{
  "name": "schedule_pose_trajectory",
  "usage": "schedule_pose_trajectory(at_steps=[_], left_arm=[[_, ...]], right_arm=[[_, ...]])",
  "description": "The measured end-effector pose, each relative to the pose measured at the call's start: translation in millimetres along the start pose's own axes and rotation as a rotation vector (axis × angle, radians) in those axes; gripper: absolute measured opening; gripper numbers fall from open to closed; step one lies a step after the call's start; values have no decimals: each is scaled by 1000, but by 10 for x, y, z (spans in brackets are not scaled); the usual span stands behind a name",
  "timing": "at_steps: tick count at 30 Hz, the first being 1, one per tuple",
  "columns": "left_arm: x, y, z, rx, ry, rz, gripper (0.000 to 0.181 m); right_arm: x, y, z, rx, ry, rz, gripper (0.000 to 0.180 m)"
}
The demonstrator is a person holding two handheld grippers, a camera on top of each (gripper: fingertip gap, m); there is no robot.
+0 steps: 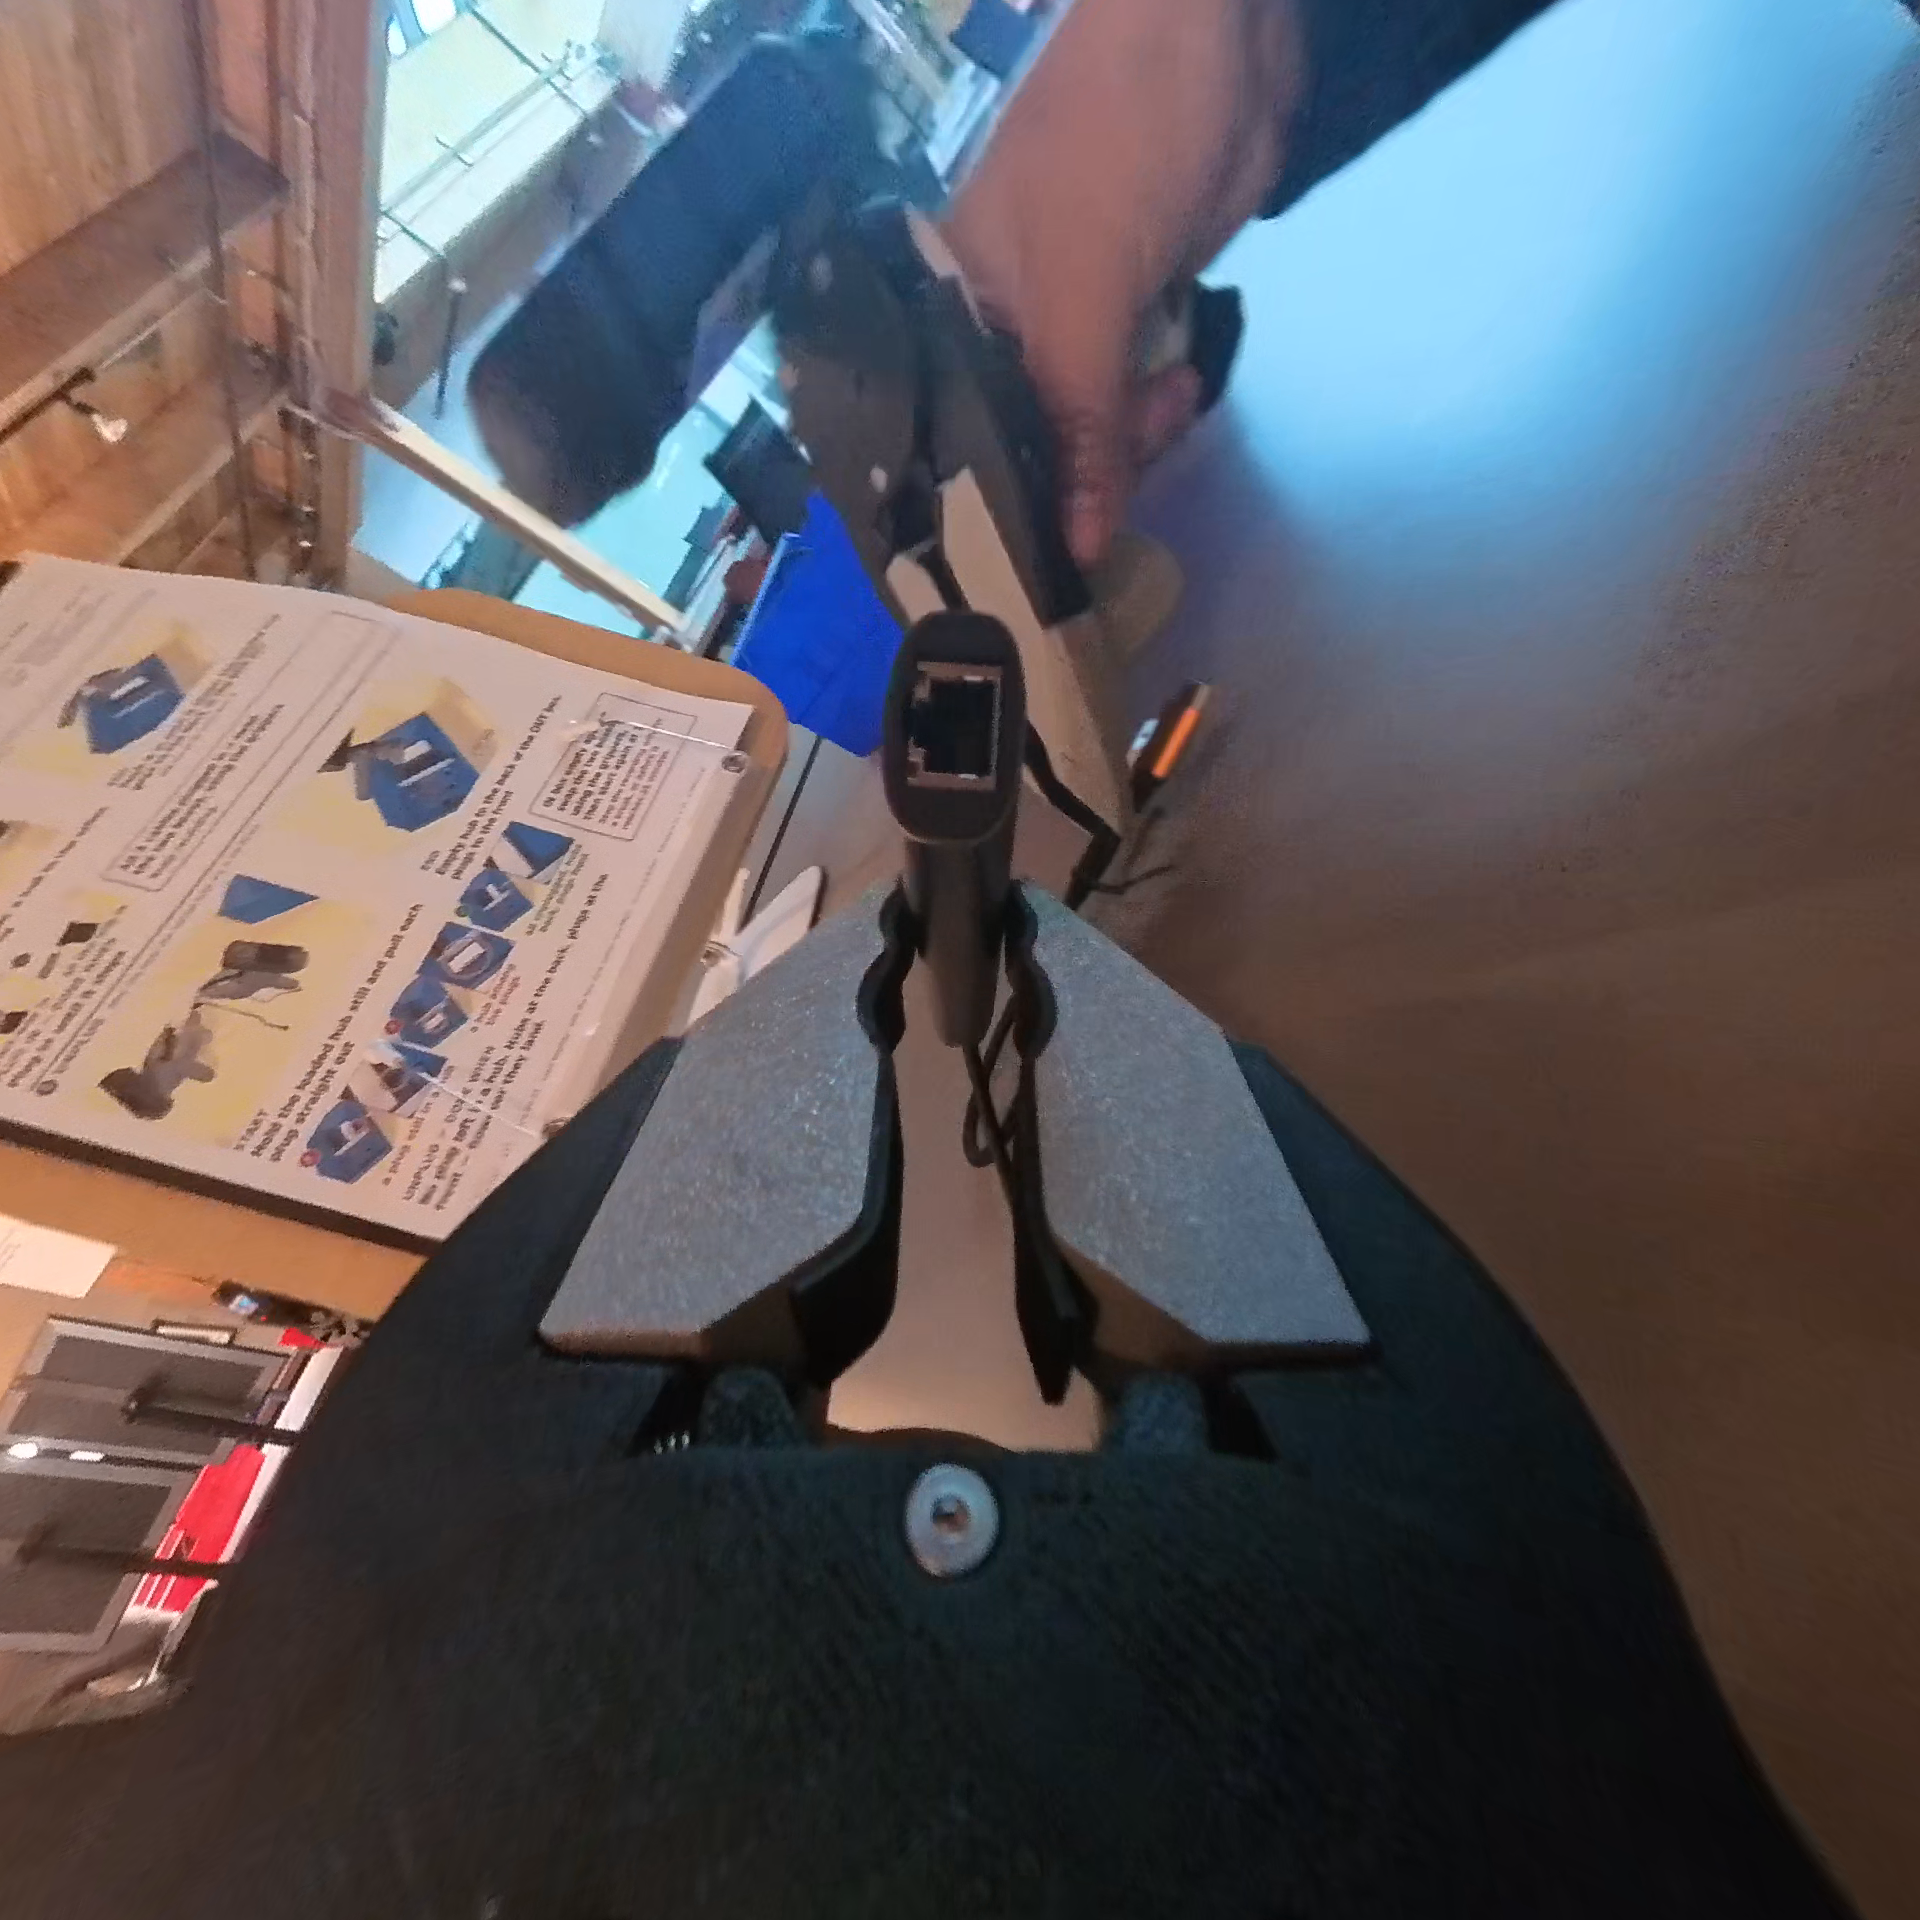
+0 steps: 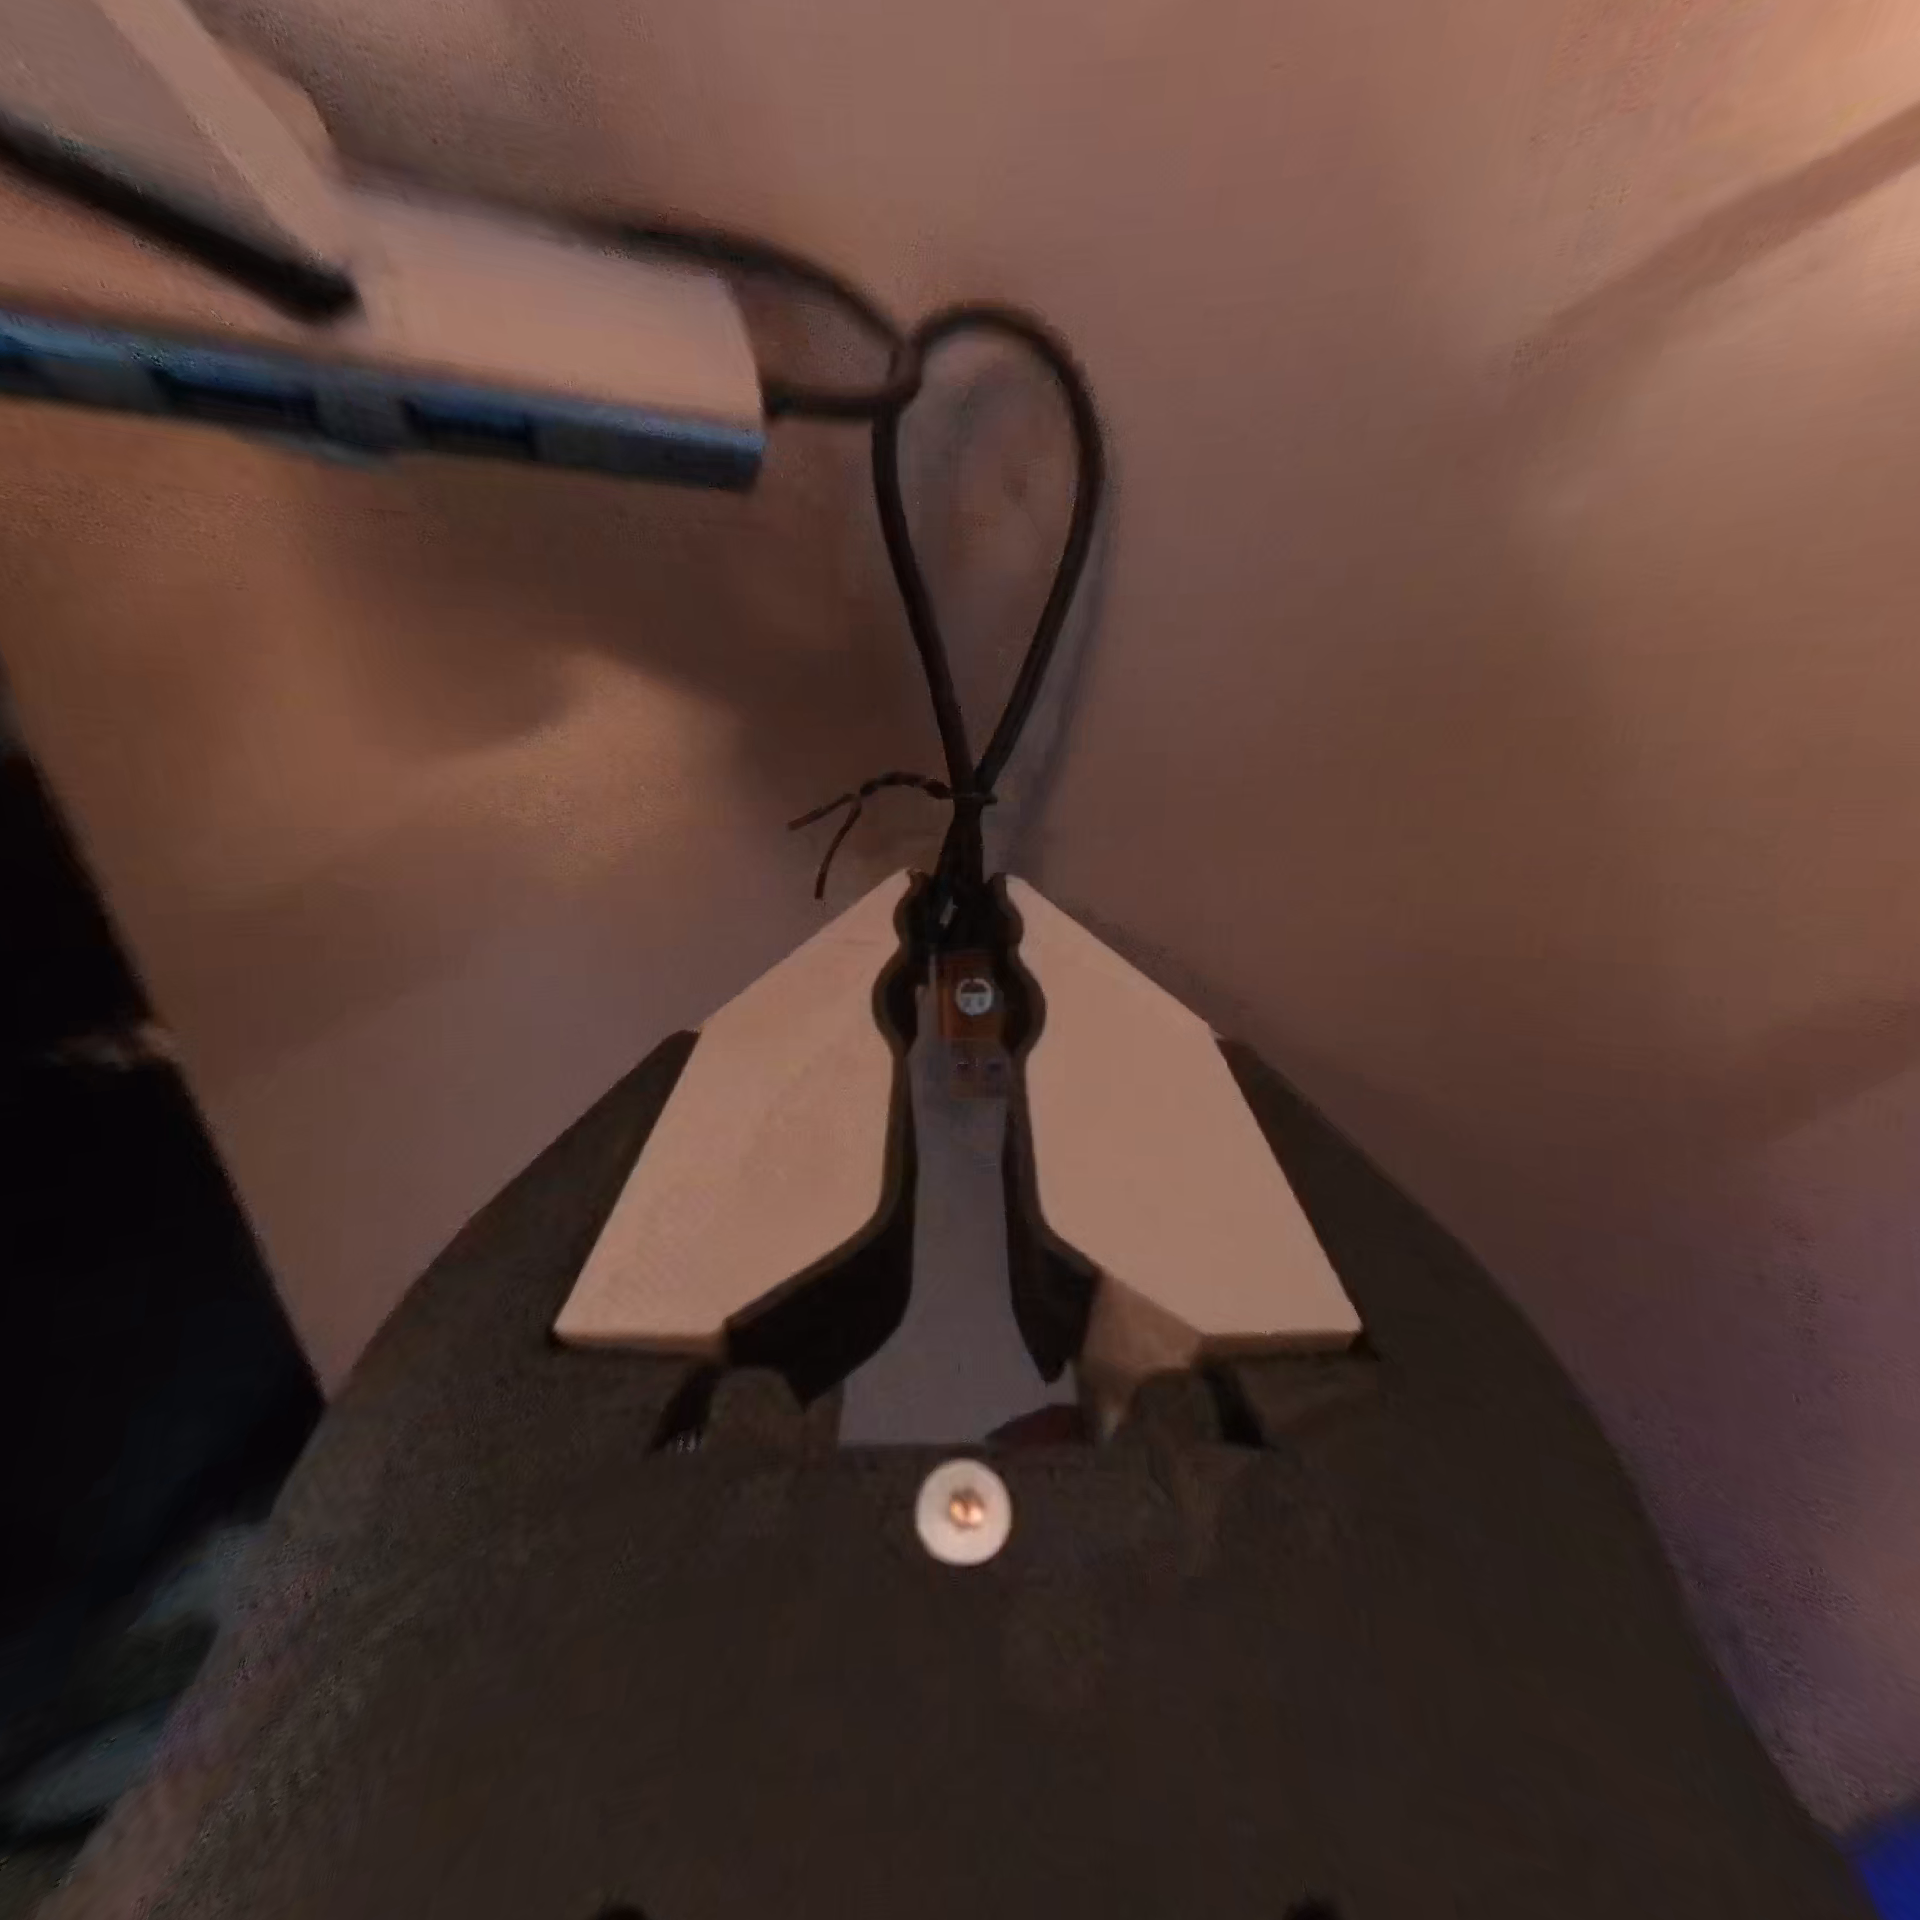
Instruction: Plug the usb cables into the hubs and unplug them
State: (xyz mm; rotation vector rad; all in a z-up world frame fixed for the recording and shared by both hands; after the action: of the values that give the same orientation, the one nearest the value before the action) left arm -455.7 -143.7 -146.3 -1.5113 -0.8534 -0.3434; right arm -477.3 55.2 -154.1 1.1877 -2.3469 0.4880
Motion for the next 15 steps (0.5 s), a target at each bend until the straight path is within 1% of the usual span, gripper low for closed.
schedule_pose_trajectory(at_steps=[1, 2, 4, 5, 6, 7, 9, 11, 15], left_arm=[[9, -32, -20, 20, 12, -13, 14], [18, -69, -41, 41, 26, -29, 14], [33, -138, -78, 91, 51, -57, 14], [37, -163, -89, 105, 62, -73, 14], [32, -177, -87, 102, 65, -96, 14], [18, -178, -74, 92, 56, -113, 14], [-14, -147, -40, 73, 29, -100, 14], [-33, -115, -13, 61, 4, -82, 15], [-61, -140, -4, 79, -18, -87, 15]], right_arm=[[-20, 52, -123, 48, 173, 61, 8], [-48, 98, -284, 113, 404, 120, 0], [-176, 177, -654, 296, 971, 264, 0], [-284, 221, -748, 376, 1176, 339, 0], [-379, 262, -722, 416, 1254, 399, 0], [-440, 294, -614, 407, 1230, 445, 0], [-451, 277, -408, 383, 1049, 480, 0], [-348, 179, -376, 339, 895, 417, 0], [-158, -183, -326, 97, 477, 212, 0]])
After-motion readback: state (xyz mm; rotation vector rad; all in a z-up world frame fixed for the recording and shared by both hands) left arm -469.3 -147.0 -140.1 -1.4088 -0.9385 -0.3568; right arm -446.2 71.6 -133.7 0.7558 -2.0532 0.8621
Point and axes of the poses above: each gripper's, where its closed fingertips meet, z out along the fingers, x out of its top, y = z × x across the jaws, the point moved 9 cm from there along -z, back along the fingers, and after that the axes turned 3 degrees about -z, right-handed, at the moved point
